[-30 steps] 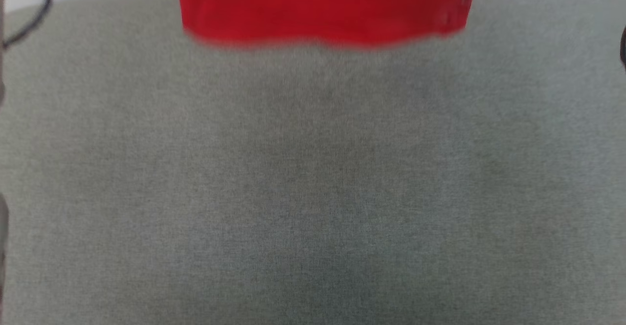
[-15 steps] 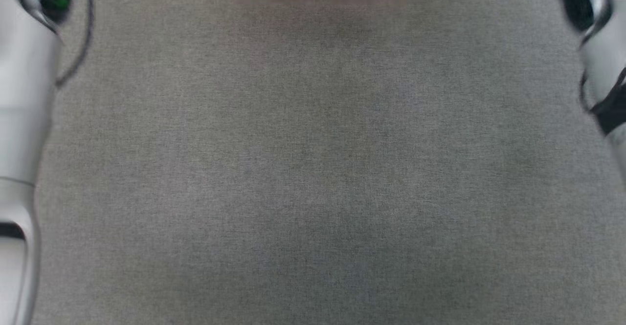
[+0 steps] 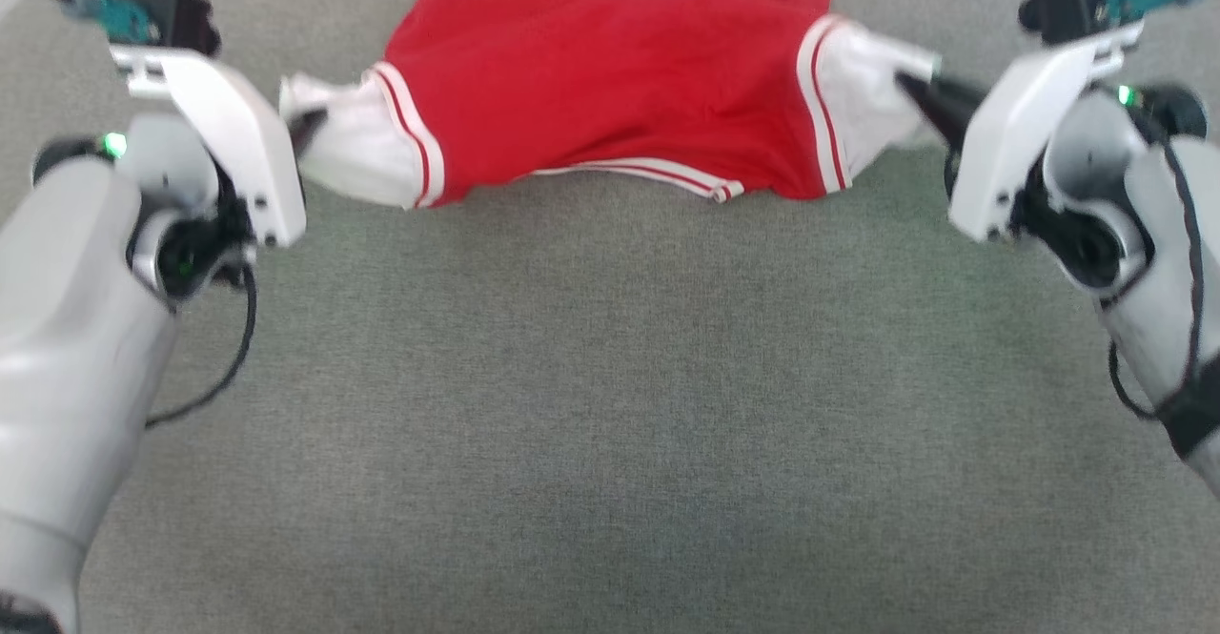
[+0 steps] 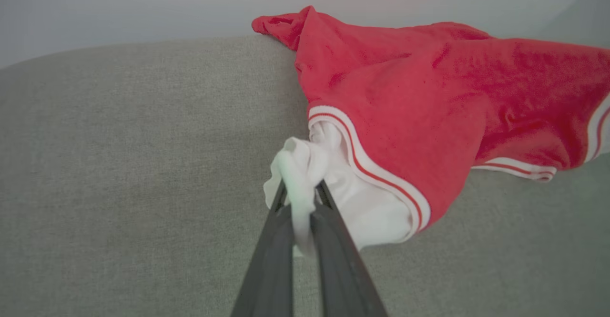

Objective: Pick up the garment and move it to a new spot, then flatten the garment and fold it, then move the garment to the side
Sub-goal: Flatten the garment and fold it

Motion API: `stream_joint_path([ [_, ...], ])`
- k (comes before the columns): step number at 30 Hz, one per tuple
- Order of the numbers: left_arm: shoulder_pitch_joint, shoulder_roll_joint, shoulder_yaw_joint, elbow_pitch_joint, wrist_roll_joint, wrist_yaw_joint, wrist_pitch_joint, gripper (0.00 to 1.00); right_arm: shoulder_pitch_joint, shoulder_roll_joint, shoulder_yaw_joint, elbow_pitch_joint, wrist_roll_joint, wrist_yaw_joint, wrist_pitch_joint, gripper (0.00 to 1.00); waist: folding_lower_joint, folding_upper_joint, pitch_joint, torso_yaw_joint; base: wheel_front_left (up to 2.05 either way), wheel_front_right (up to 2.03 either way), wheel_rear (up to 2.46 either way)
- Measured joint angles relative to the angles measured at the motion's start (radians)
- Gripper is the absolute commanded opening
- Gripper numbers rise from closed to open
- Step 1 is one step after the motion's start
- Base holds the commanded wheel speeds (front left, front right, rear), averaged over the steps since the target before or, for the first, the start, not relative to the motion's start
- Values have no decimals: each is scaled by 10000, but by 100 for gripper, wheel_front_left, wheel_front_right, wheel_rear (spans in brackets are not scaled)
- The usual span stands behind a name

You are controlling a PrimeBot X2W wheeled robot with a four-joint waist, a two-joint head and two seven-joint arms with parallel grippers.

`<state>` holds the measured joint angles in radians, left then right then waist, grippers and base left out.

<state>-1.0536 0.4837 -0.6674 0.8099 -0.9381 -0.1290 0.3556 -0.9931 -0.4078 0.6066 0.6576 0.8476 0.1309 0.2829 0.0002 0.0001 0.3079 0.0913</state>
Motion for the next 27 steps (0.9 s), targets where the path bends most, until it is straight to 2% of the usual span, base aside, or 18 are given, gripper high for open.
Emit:
stream_joint_path([
  [5, 1272, 545, -163, -1001, -437, 2, 671, 0, 1262, -846, 345, -1243, 963, -2, 1250, 0, 0, 0, -487, 47, 0, 0, 0],
  [10, 2687, 1175, -268, -2717, -669, 518, 1137, 0, 2676, -1565, 268, -2360, 1580, -2, 2080, 0, -1, 0, -983, 96, 0, 0, 0],
  [12, 3270, 1524, -251, -3616, -779, 911, 1361, 0, 3237, -1831, 213, -2876, 1743, -2, 2487, 0, 0, 1, -1152, 108, 0, 0, 0],
  [13, 3930, 1952, -261, -4654, -955, 1315, 1655, 0, 3851, -2046, -2, -3323, 2031, -2, 2863, 0, -1, 0, -1312, 117, 0, 0, 0],
  [20, 6185, 3522, -52, -8309, -1455, 3256, 2399, 0, 5993, -2717, -886, -5026, 2406, -2, 4282, 0, -1, 0, -1666, 111, 0, 0, 0],
  [23, 7091, 4090, 38, -9488, -1735, 4034, 2564, 0, 6940, -2930, -1402, -5785, 2395, -2, 4916, 0, -1, 0, -1694, 138, 0, 0, 0],
  [27, 8102, 4579, 123, -10506, -1964, 4836, 2573, 0, 8291, -2903, -2349, -6727, 2065, -2, 5613, 0, -1, 0, -1609, 195, 0, 0, 0],
])
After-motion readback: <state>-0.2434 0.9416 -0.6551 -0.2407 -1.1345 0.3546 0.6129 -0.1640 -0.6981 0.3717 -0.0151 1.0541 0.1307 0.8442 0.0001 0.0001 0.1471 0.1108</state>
